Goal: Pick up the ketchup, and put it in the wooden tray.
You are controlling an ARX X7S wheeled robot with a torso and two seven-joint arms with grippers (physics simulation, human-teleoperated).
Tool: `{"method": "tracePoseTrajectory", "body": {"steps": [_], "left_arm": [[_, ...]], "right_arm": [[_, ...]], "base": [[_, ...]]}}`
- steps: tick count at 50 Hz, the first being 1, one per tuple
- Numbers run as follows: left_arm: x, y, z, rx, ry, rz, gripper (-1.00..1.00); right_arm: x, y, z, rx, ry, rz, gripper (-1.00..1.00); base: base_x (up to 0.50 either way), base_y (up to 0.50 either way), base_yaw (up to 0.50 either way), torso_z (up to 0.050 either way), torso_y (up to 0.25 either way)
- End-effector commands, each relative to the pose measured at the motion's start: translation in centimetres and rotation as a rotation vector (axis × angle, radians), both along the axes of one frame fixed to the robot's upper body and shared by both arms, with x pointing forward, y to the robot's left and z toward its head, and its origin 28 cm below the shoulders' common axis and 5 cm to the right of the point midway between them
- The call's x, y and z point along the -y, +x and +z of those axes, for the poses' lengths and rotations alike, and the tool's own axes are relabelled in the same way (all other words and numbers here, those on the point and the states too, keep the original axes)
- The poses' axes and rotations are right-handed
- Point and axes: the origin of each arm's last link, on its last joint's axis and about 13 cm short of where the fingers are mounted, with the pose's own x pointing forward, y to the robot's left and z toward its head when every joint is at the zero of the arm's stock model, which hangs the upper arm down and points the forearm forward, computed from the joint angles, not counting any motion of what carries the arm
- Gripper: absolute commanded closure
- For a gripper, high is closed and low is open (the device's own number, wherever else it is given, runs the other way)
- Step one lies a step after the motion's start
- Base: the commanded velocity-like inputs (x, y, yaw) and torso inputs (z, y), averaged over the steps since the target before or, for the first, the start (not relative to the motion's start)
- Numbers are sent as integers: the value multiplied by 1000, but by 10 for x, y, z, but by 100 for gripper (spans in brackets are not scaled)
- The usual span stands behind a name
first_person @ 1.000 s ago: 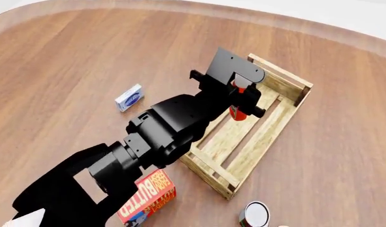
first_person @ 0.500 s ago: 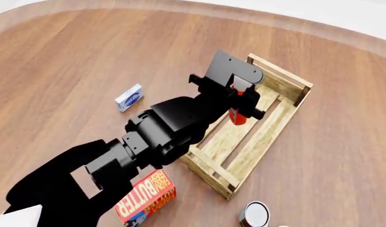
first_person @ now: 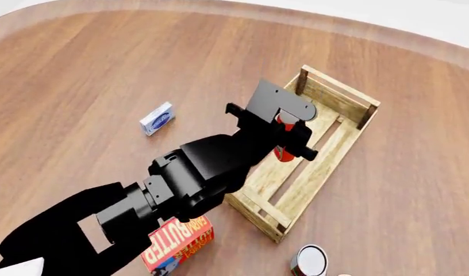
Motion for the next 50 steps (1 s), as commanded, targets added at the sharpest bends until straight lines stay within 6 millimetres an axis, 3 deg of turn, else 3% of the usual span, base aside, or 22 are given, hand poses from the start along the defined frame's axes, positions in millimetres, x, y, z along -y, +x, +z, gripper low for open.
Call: {"method": "tracePoseTrajectory", "body": {"steps": [1,50], "left_arm": [[2,-7,-7,19,-9,-2,100],[5,-10,-28,21,8,9,100]], "right_arm": [[0,0,0,-2,4,-2,-100],[0,0,0,-11,5,-21,-100]], "base": [[0,0,0,0,0],[0,0,0,0,1]]}}
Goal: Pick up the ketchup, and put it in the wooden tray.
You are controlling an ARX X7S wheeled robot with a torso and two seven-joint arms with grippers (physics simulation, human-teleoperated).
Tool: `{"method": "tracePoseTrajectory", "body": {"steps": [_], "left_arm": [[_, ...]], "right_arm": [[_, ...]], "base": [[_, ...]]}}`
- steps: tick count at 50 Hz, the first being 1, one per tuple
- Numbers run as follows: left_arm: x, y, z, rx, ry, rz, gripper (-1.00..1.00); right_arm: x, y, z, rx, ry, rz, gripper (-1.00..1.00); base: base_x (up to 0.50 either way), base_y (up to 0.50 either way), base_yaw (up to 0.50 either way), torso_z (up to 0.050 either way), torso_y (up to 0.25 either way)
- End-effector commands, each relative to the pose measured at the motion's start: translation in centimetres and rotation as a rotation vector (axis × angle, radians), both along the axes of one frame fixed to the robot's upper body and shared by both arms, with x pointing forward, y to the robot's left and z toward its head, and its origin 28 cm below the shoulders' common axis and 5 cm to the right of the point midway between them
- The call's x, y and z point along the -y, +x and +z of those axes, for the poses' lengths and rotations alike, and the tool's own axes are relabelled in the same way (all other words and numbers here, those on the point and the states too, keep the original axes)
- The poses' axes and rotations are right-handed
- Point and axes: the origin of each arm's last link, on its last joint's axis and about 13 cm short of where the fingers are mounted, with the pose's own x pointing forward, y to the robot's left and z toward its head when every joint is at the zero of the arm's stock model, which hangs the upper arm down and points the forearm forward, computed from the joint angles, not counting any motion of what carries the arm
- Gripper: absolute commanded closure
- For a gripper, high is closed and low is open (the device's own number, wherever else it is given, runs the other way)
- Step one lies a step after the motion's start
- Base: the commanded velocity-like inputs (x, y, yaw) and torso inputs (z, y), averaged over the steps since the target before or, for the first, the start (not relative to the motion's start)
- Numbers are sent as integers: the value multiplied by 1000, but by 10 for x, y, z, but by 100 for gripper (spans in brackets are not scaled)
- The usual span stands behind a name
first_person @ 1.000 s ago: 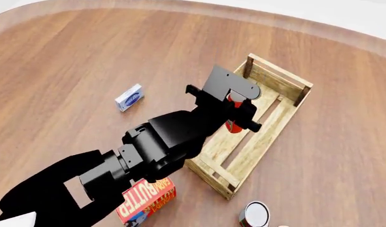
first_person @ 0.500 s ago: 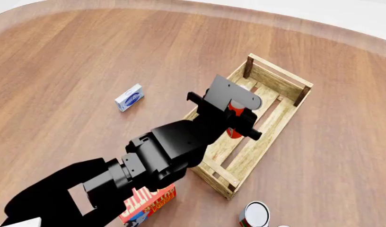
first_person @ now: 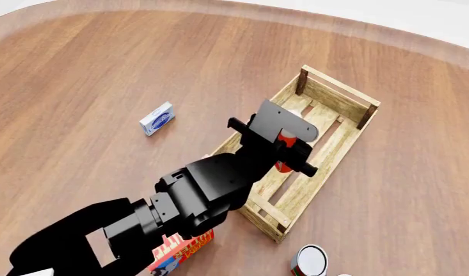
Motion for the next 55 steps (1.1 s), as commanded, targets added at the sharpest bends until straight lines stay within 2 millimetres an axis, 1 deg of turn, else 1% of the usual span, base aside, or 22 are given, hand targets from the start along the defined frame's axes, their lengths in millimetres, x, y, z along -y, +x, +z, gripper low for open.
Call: {"method": "tracePoseTrajectory", "body": {"steps": [1,17,18,33,43,55], "left_arm": [[1,-2,-1,10,-8,-2,100],[2,-4,-2,16,6,2,100],[2,-5,-3,16,7,2,-100],[4,-7,-6,15,9,-1,-100],[2,-5,-7,11,9,2,-100],[-2,-9,1,32,9,-4,-100]], "right_arm": [[0,0,0,-1,0,0,-100],[0,0,0,1,-1,0,-100],[0,0,0,1,-1,0,-100],[0,0,0,-1,0,-4,-100],[0,0,0,-1,-1,-3,-100],[0,0,0,7,-2,1,-100]], "base": [[0,0,0,0,0],[0,0,0,0,1],[0,0,0,0,0],[0,0,0,0,0],[0,0,0,0,0],[0,0,0,0,0]]}}
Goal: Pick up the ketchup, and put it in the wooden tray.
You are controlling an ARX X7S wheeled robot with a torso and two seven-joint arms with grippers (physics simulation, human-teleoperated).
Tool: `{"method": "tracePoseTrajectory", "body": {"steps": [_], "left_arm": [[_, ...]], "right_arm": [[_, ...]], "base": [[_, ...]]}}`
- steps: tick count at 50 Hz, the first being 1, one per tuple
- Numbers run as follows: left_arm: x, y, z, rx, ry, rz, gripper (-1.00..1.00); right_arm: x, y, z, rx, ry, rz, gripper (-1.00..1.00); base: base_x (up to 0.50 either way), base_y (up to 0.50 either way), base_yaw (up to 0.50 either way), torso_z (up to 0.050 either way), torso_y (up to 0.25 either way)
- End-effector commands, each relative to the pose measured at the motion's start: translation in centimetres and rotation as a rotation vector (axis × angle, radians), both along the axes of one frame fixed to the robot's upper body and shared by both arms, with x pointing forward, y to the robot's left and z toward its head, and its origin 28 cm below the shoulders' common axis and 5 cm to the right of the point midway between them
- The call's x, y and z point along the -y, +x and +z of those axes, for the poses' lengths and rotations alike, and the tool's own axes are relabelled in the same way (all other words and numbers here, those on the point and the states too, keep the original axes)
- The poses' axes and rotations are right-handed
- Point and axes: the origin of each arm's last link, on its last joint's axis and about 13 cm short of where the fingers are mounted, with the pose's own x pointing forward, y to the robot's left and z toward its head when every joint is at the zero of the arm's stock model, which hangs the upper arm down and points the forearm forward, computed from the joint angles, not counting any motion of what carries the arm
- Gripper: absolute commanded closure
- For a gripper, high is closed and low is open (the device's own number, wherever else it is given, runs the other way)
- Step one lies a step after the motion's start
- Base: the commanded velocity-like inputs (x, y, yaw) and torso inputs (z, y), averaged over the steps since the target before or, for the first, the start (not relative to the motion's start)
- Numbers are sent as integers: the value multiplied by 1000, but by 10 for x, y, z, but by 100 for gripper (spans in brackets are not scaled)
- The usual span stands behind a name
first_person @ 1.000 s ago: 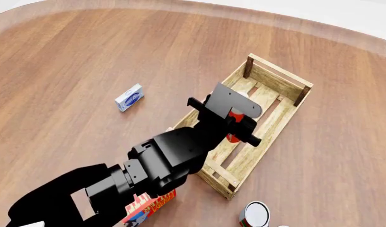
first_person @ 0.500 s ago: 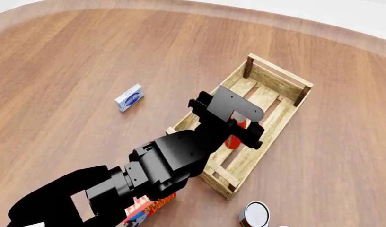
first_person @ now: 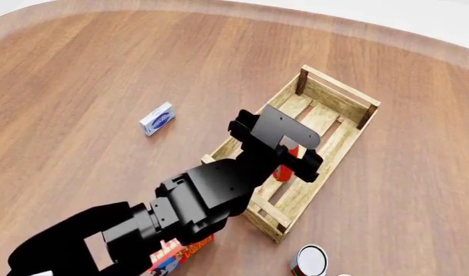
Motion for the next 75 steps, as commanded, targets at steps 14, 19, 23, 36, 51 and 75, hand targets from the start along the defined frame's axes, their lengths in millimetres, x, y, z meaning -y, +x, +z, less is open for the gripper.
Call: {"method": "tracePoseTrajectory", "body": {"steps": [14,19,23,36,51,75], "left_arm": [[-15,-20,43,68,-29,-47,-100],[-19,-27,59,87,-48,-61,-100],[-21,-31,71,92,-71,-69,-100],[-30,-61,117,119,-143,-117,-100],[-86,-93,175,250,-269,39,-100],[-175,-134,174,318,-336,414,-100]], "right_arm": [[0,1,0,31,-11,26,-100],[0,1,0,40,-16,34,-100],[0,1,0,45,-20,40,-100],[1,1,0,58,-33,57,-100],[1,2,0,96,-45,143,-100],[-29,-29,6,131,-37,273,-100]], "base": [[0,0,0,0,0],[0,0,0,0,0],[0,0,0,0,0],[0,0,0,0,0],[0,0,0,0,0],[0,0,0,0,163]]}}
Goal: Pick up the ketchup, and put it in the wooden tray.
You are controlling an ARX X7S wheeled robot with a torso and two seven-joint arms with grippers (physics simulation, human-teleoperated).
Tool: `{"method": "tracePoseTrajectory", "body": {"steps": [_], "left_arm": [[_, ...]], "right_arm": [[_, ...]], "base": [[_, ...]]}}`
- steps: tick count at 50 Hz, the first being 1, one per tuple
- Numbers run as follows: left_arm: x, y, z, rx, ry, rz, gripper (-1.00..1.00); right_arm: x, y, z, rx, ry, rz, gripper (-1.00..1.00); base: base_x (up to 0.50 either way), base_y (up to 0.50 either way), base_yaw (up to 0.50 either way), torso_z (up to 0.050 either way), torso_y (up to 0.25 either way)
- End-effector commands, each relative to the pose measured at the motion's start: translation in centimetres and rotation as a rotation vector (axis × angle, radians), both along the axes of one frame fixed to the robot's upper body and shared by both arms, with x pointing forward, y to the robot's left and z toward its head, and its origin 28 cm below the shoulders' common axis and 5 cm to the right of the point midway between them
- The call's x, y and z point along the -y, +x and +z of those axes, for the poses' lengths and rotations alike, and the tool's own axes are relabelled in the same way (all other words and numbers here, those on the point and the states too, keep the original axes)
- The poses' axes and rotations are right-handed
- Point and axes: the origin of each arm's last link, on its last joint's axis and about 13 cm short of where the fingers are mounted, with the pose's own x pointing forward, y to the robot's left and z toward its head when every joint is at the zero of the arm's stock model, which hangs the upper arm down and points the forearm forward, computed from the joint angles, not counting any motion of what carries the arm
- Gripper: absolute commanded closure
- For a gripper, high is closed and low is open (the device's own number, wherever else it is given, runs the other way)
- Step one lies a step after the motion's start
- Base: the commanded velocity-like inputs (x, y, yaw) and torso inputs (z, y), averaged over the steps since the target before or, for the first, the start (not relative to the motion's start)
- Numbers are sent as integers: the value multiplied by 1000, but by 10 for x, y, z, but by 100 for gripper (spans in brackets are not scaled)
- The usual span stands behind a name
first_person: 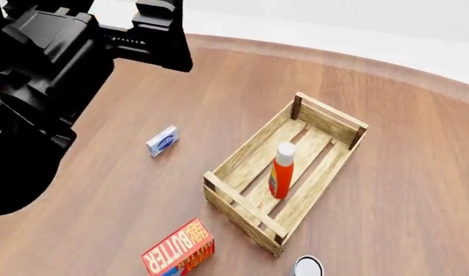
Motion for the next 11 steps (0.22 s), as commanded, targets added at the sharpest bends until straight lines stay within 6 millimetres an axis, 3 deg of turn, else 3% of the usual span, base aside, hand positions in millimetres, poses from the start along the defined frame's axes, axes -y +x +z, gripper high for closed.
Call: {"method": "tracePoseTrajectory", "body": {"steps": [1,11], "left_arm": [[-34,-20,-11,3,-31,159,-100],[-49,-30,-34,-54,-35,234,-100]], "right_arm": [[-6,9,-2,-12,-7,44,-100],[-9,20,-7,-20,-1,58,-100]], "base": [[0,0,0,0,250],[0,0,0,0,250]]}}
